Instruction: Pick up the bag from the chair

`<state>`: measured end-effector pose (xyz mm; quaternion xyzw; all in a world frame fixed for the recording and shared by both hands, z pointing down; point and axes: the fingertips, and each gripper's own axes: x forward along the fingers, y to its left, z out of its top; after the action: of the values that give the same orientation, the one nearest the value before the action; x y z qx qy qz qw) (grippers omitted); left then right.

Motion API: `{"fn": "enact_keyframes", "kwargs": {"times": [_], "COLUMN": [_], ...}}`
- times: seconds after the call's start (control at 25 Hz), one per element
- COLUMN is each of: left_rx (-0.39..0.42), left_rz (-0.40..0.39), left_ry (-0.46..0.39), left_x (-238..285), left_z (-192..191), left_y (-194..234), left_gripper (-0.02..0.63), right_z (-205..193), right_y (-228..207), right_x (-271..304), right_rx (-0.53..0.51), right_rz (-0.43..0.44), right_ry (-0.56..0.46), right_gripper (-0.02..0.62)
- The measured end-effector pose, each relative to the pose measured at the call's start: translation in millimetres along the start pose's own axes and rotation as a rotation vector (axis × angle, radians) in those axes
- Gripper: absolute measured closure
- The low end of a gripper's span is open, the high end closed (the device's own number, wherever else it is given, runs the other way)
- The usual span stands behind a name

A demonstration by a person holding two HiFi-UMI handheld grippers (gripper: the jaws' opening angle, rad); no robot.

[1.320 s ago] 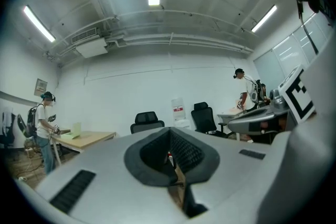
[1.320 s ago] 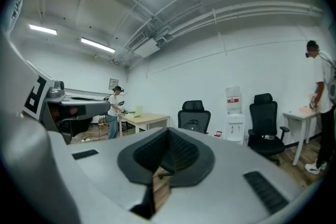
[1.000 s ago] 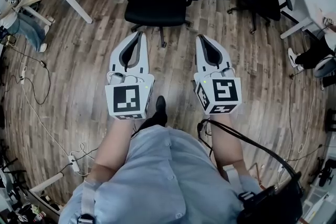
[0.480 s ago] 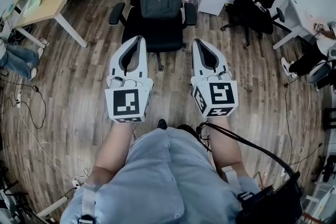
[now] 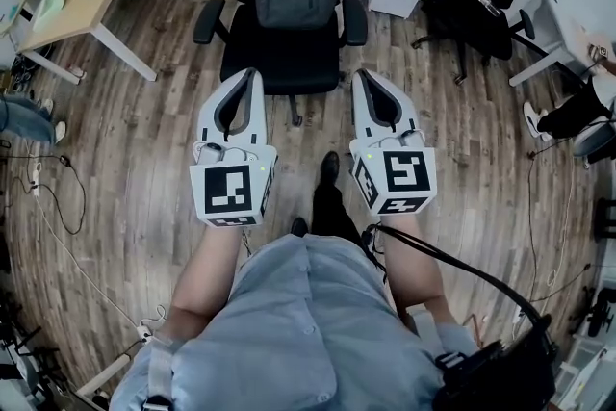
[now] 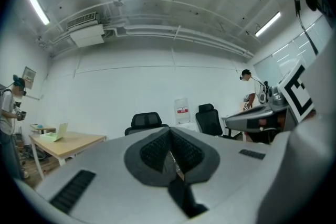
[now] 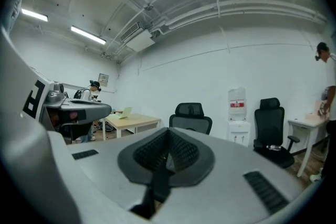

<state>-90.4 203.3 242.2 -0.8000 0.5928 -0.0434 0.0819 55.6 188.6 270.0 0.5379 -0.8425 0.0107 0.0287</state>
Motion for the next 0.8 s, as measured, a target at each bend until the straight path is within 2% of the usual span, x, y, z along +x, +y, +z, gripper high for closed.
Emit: {"fn": "enact_keyframes", "kwargs": {"times": [0.4,0.64,0.8], "left_rx": [0.038,0.063,0.071], "left_rz": [0.027,0.086,0.097], "left_ry": [0.052,0.054,0.039], "left_x": [123.3,200.8,234.2], "left_z": [-9.3,-4.2,1.6], "left_y": [18.4,32.5,33.5], "left_gripper": [0.606,0.606,0.606], "right_z": [-1.3,11.1,19.7], "right_y": [-63.4,-109.4,-132.9], "right_x": [118.3,191.7,224.8], "right_rx": [0.034,0.039,0.031], "right_rz": [0.059,0.112,0.127], "right_ry": [0.013,-0.005,-0.022], "right_gripper": [0.595,0.595,0.595]}}
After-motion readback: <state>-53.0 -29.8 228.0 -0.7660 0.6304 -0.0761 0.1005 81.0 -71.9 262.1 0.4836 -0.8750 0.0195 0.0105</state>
